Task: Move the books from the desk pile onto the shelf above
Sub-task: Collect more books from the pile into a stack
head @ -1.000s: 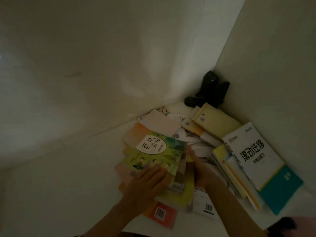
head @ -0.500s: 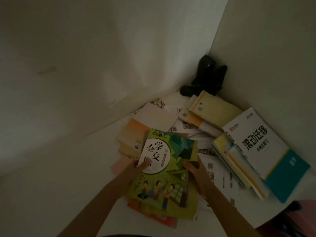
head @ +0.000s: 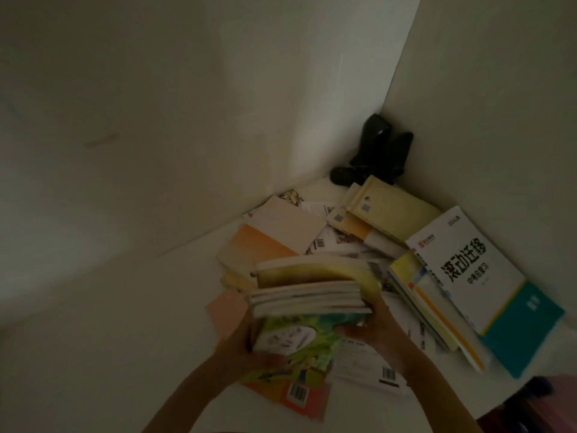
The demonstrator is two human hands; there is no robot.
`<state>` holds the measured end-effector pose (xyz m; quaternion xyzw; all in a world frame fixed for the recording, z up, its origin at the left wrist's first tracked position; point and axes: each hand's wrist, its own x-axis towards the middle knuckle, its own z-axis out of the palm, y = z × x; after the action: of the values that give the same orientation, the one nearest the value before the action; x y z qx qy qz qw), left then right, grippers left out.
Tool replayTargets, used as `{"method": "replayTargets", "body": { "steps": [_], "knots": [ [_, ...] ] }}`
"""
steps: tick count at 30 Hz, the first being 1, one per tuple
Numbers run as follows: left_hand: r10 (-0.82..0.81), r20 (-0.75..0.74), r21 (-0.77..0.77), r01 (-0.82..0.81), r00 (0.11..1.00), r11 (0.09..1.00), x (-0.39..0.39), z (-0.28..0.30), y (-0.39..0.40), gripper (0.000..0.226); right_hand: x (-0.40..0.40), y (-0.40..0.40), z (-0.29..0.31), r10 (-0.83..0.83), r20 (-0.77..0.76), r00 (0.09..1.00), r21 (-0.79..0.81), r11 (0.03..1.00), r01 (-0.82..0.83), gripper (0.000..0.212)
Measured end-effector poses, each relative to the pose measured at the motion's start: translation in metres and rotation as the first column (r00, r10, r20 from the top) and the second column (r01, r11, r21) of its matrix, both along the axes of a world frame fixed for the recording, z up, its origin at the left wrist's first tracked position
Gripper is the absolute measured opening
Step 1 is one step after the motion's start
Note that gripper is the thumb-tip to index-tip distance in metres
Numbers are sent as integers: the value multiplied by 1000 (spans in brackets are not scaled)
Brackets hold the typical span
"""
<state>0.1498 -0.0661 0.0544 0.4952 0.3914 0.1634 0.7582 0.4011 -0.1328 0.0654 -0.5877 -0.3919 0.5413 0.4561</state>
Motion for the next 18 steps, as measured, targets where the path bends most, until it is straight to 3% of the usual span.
{"method": "replayTargets", "body": {
  "steps": [3,5,8,10,14,18],
  "knots": [
    [-59,39,23,58,998,998,9,-10,-2,109,-1,-9,-10,-60,-55,997,-21,998,59,105],
    [26,13,91,-27,1000,996,22,-13,-1,104,-6,-10,-14,-82,-69,994,-29,996,80,99],
    [150,-22,258,-140,988,956,40,-20,0,90,-18,-18,-28,-158,-25,987,-34,987,157,64],
    [179,7,292,-173,984,941,49,-24,-1,76,-23,-25,-36,-237,16,971,-5,972,237,52],
    [153,52,333,-162,987,929,48,-14,-6,75,-16,-35,-31,-263,107,959,102,962,253,64],
    [111,40,385,-118,993,915,39,0,-13,101,-3,-37,-13,-237,115,965,193,958,212,78]
  ]
}}
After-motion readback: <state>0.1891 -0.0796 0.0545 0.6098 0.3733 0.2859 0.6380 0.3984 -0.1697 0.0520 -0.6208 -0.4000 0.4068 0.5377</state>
